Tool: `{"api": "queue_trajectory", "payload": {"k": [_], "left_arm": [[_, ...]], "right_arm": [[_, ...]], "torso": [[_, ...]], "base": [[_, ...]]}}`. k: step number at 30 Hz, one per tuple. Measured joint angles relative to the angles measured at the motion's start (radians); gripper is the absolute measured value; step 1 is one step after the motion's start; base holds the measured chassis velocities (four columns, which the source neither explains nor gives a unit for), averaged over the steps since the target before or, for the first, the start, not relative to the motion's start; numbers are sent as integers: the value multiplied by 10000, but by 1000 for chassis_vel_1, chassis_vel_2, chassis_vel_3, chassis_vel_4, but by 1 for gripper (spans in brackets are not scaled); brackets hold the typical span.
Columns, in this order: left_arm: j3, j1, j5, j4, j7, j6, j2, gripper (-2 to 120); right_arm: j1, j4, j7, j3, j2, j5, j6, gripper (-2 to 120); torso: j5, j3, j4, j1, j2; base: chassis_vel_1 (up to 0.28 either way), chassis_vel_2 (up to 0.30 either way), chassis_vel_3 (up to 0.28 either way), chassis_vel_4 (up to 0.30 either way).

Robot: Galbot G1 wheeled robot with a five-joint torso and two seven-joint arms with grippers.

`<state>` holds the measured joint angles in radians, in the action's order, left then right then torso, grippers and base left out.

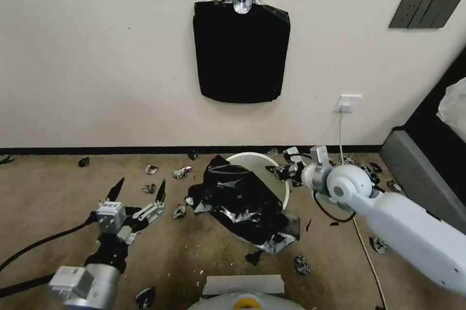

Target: Place a trash bag onto the trash bin.

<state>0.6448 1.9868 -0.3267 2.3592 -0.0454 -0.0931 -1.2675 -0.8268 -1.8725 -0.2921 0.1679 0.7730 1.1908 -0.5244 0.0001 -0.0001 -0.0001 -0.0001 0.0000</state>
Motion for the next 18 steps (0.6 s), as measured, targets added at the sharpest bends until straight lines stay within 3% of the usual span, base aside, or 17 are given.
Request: {"api": "queue_trajectory", "payload": {"k": [3, 5, 12, 18], "left_arm": [[-54, -2, 14, 73, -4, 6, -32, 100], [-57, -2, 15, 84, -4, 6, -34, 100], [132, 37, -146, 107, -5, -7, 17, 100], [264, 1, -300, 59, -5, -18, 59, 100]], "right_arm": [[-428, -460, -1712, -420, 390, 259, 128, 7], [-500, -506, -2027, -493, 491, 313, 151, 7], [-1374, -1266, -4760, -1281, 1497, 1010, 676, 7], [-2125, -1534, -5666, -1728, 2118, 890, 1205, 7]], "torso": [[-2, 0, 0, 0, 0], [-1, 0, -1, 1, 0], [-2, 0, 2, 0, 0], [-3, 0, 1, 0, 0]], "base": [[0, 0, 0, 0], [0, 0, 0, 0], [0, 0, 0, 0], [0, 0, 0, 0]]}}
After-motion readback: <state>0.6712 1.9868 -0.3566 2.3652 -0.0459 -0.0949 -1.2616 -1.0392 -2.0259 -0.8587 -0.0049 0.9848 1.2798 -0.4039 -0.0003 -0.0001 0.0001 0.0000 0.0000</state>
